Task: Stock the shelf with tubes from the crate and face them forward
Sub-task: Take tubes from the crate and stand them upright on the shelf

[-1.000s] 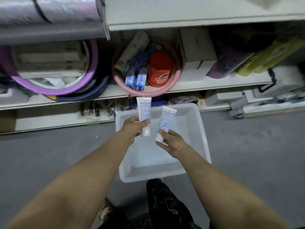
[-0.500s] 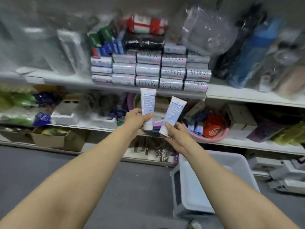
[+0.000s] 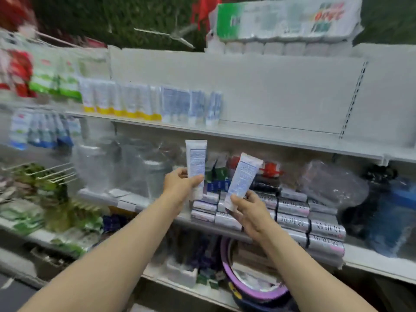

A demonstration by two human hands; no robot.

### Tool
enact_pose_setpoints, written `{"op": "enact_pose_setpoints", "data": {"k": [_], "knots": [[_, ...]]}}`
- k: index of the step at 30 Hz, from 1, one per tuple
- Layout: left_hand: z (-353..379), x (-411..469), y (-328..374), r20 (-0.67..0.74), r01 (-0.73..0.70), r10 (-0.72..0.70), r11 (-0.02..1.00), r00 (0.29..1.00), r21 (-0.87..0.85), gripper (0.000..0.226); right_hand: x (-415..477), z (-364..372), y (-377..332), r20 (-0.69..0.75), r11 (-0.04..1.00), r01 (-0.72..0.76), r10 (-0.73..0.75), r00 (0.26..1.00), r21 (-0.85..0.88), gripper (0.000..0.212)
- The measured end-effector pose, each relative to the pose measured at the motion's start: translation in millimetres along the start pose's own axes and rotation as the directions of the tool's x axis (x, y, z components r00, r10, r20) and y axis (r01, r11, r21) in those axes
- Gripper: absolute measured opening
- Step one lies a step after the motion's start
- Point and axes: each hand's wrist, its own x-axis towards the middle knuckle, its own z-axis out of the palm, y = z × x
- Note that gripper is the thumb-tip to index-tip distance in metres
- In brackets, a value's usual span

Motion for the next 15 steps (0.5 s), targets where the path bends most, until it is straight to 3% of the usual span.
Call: {"op": "enact_pose_setpoints", "data": {"k": [5, 10, 15], "knots": [[-30, 76, 54, -0.148, -0.163, 0.177, 0.981, 0.973, 0.102, 0.030, 60, 65, -57, 0.068, 0.978, 0.205, -0.202, 0.977, -0.043, 0.045], [-31, 156, 105, -0.217, -0.264, 0.324, 0.928, 0.921, 0.264, 0.032, 134, 110, -114, 0.014, 0.907, 0.390, -0.392, 0.920, -0.157, 0.026], [-26, 224, 130, -0.195, -0.280, 0.398, 0.849, 0.896, 0.447, 0.037, 202, 137, -139, -0.111, 0.772, 0.422, -0.528, 0.842, -0.474, 0.036]]}}
